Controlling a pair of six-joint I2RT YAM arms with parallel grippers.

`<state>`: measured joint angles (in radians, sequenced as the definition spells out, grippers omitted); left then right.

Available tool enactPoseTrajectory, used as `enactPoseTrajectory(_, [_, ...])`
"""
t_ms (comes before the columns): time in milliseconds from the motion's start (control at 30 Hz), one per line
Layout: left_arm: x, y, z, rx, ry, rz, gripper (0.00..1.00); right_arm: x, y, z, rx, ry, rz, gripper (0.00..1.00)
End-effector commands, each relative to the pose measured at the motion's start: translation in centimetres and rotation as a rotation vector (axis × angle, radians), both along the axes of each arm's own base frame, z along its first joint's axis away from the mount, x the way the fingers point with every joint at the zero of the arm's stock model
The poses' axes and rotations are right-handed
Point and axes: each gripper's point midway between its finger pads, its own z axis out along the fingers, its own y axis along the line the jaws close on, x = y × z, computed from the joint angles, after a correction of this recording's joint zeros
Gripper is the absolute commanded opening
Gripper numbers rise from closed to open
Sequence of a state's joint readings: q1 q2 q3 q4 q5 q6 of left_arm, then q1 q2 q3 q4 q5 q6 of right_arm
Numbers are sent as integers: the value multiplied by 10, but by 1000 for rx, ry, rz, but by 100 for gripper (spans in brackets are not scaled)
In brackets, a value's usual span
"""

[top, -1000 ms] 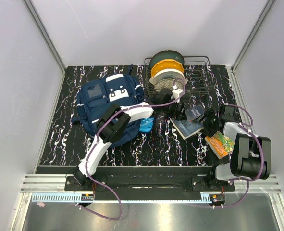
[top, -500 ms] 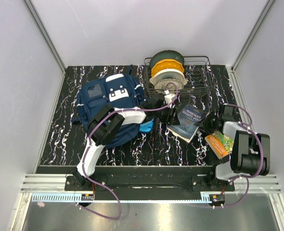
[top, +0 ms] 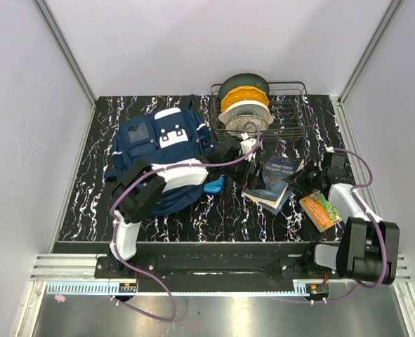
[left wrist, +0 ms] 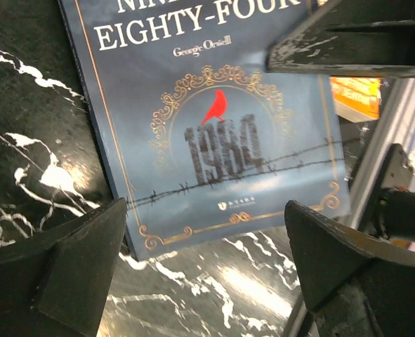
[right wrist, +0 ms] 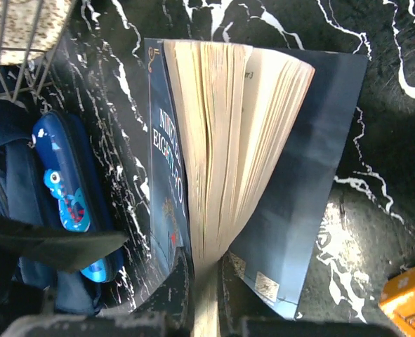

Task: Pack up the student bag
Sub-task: Pick up the book from the center of the board.

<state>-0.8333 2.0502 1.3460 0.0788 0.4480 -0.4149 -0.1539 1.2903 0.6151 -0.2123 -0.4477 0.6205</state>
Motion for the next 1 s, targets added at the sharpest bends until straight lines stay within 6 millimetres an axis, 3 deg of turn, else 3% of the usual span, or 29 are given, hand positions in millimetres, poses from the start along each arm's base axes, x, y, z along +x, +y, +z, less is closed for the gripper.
enactPoseTrajectory(0, [10, 11, 92, -79, -192, 66, 99, 1, 14, 59, 36, -154, 65, 0])
enactPoseTrajectory(133, [18, 35, 127, -79, -282, 136, 99, -14, 24, 84, 72, -230, 101, 0])
enactPoseTrajectory(333, [21, 81, 175, -171, -318, 228, 99, -36, 51, 142, 140, -456, 278, 0])
enactPoseTrajectory(533, [26, 117, 198, -257, -331, 265, 99, -51, 75, 198, 251, -642, 452, 0])
enactPoseTrajectory(667, [25, 118, 209, -298, -337, 242, 99, -58, 88, 223, 284, -722, 533, 0])
enactPoseTrajectory(967, [5, 101, 251, -476, -291, 129, 99, -63, 117, 256, 387, -767, 685, 0])
